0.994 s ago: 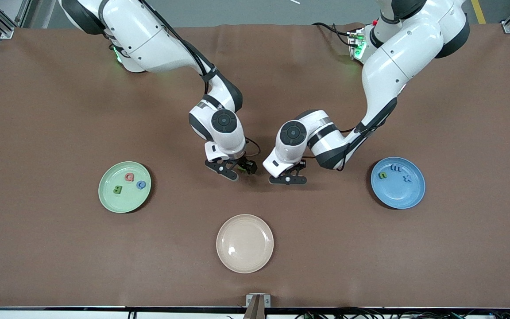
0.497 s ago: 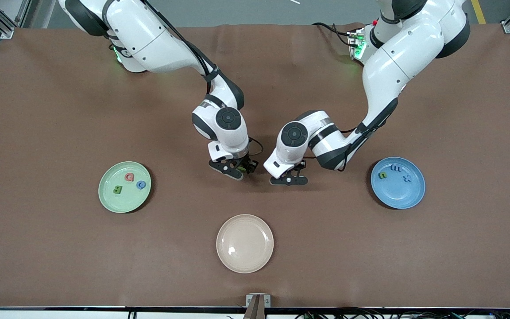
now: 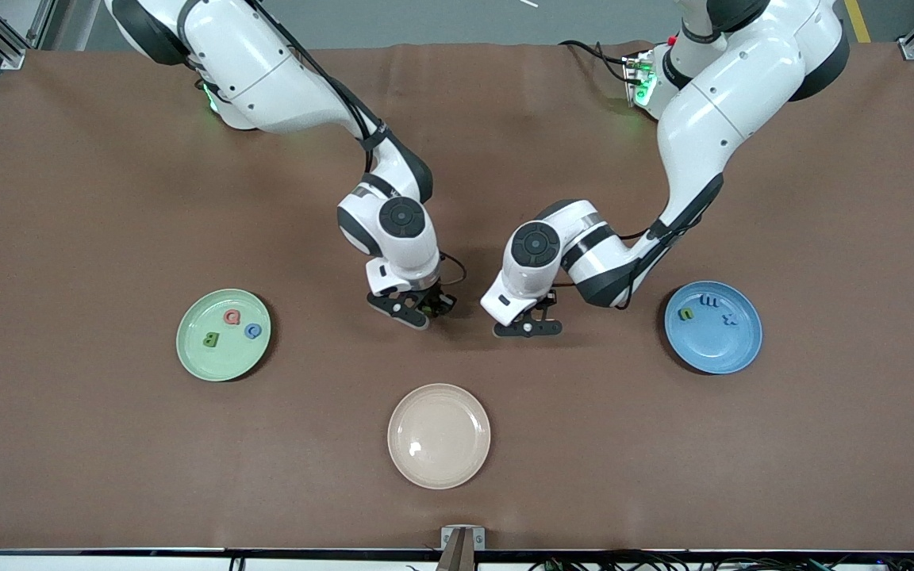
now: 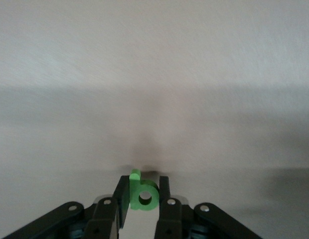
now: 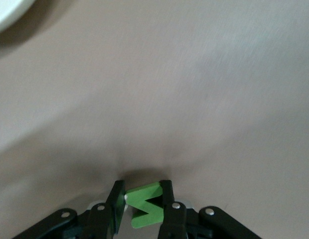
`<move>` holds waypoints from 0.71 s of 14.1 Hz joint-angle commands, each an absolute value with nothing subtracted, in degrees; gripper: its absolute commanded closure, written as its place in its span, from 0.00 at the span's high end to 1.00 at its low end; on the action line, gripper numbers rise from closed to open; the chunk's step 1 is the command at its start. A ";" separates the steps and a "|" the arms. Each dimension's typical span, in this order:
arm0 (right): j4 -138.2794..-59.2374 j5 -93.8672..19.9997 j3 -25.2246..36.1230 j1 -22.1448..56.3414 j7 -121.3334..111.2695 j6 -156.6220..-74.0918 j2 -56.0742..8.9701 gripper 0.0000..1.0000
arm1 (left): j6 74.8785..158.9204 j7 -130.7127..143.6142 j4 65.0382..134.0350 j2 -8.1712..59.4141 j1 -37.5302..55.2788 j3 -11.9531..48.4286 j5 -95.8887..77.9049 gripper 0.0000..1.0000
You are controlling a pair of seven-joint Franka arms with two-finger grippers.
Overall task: Sort upper and lower case letters into plates
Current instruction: 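Place the b in the blue plate while the right gripper places the Z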
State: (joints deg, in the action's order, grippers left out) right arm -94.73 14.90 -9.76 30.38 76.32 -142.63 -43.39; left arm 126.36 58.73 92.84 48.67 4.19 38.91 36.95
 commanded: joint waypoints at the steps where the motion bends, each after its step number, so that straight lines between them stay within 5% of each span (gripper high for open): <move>1: -95.36 16.44 -10.46 25.77 70.95 -139.41 -41.40 0.00 | 121.57 56.96 94.39 43.25 1.07 40.51 36.47 0.03; 10: -96.06 13.72 -15.37 6.09 41.87 -124.29 -33.41 0.00 | 117.77 37.28 107.47 39.46 -33.62 59.57 43.40 0.02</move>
